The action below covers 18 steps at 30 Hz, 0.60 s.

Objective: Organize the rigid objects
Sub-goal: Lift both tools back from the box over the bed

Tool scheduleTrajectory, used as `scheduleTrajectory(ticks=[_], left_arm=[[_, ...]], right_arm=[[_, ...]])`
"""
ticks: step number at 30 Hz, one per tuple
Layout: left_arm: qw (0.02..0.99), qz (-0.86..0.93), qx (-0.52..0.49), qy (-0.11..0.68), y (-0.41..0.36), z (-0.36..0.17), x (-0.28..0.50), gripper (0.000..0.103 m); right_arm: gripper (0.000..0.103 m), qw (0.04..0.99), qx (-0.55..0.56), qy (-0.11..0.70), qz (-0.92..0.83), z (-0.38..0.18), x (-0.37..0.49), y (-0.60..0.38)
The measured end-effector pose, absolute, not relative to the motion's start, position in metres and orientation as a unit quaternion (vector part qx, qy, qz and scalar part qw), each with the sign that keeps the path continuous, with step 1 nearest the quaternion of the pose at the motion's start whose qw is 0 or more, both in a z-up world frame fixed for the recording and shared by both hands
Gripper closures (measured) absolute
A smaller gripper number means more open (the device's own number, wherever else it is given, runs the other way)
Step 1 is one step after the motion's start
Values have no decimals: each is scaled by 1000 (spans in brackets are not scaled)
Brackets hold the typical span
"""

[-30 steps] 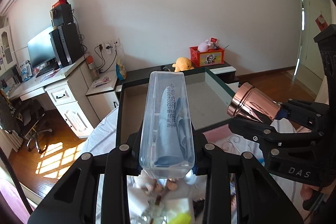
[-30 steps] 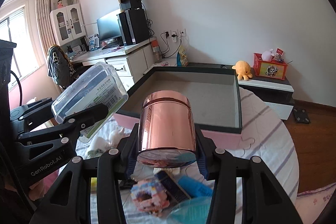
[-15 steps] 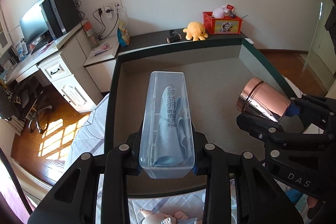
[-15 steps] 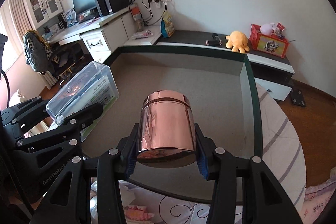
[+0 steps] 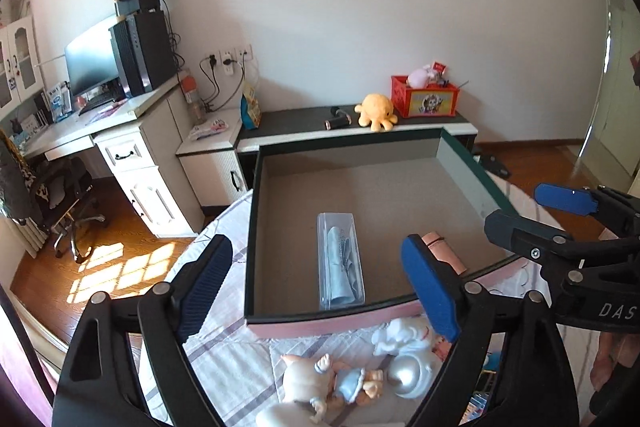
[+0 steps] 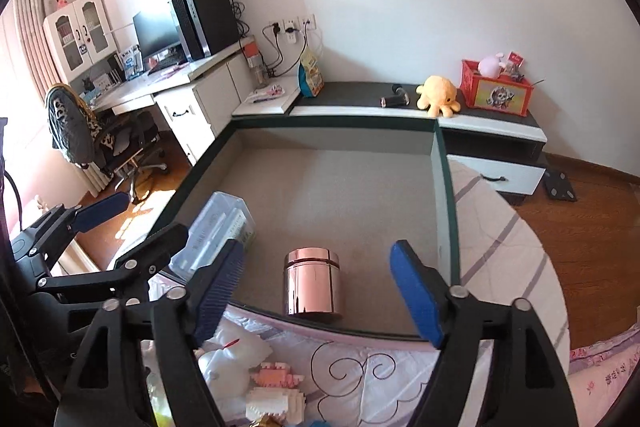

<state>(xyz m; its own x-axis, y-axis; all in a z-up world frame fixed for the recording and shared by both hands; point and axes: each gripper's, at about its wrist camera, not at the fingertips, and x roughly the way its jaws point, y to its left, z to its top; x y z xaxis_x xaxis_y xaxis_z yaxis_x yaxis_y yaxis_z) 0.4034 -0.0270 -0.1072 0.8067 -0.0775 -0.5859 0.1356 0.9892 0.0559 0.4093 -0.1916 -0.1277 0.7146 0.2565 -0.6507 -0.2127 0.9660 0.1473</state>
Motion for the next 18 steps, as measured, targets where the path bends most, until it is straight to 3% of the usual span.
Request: scheduleTrajectory(ticks=[3,11,14,18], left_arm=[[964,-46,46,257,-19,-84,355,0],[984,-17,30,174,3,-53,230,0],[986,-18,18,167,8,-52,196,0],[988,-13,20,155,9,-53,156,0]], right_arm=[[18,942,25,312,123,-102,366,-191],[14,972,13,217,85,-65,242,-183],[0,979,12,191,66,-61,201,-183],[0,985,2,162,51,-59,154,-182]])
